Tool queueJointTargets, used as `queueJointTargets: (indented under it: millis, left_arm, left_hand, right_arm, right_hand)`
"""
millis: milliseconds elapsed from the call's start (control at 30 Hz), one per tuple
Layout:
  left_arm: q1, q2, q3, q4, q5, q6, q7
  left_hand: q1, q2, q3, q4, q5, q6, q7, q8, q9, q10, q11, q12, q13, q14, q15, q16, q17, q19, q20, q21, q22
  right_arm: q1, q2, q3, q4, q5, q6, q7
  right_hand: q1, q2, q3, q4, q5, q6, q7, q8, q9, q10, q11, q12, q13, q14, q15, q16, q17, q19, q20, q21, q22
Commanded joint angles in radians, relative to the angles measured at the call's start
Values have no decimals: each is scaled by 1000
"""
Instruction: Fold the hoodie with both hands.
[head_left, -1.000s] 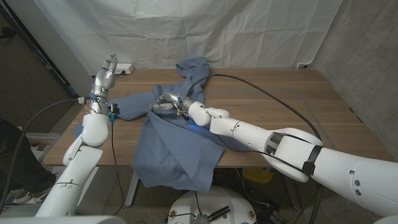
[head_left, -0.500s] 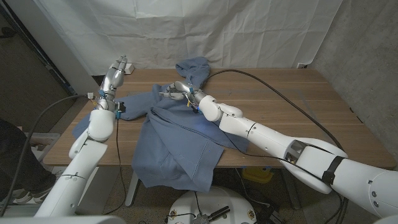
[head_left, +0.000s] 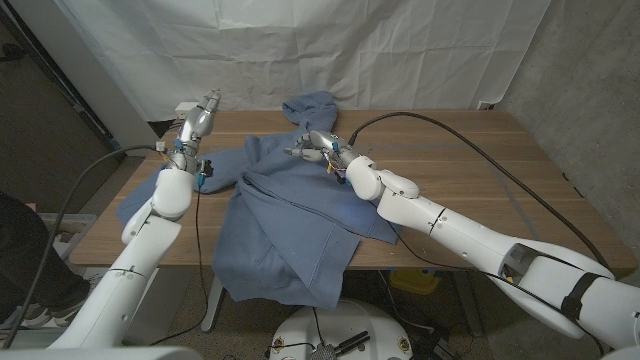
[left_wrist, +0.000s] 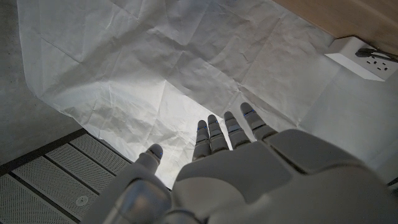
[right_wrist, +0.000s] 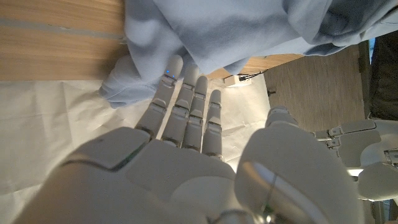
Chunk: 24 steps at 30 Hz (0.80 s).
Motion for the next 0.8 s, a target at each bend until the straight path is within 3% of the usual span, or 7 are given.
queueJointTargets:
  millis: [33,467,567,800]
  left_arm:
    - [-37,7,47,10,-3,1,-16]
    - [-73,14,81,30,-4,-10,-30]
    - [-80,16,86,35,-5,-12,-32]
    - [-106,20,98,68,-31,-32,-56]
  left_hand:
    - [1,99,8,-3,8,13,-1,5,3,4,-3,-3,1,6,-4,2,1,0,5,-3,3]
    - [1,99,8,-3,8,12,-1,5,3,5,-5,-3,1,6,-2,1,1,0,5,-5,3]
    - [0,99,8,-2,8,12,-1,5,3,6,-4,-3,1,6,-3,1,1,0,5,-6,3]
    - [0,99,8,-2,8,14,-1,5,3,6,-5,-3,1,7,-3,1,1,1,4,-6,3]
  right_arm:
    - [-117,-141,41,-228,-42,-200,-23]
    - [-212,-229,71,-375,-79,-406,-26]
    - [-215,-242,49,-397,-121,-470,-18]
    - [-277,-265,96,-469,-70,-539,-6]
  right_hand:
    - [13,1,4,-5,2,2,-2,4,1,0,1,2,4,-4,-1,-1,4,0,-1,-5,3]
    - [8,-7,-1,-13,3,4,4,12,2,20,7,16,9,5,-8,10,12,3,-8,-15,4]
    - [7,-8,-2,-16,4,-3,5,11,3,15,5,15,10,0,-8,10,15,2,-11,-20,4]
    - [2,-8,-4,-19,5,-12,6,12,4,-3,7,13,13,-20,-8,4,18,-8,-10,-32,4]
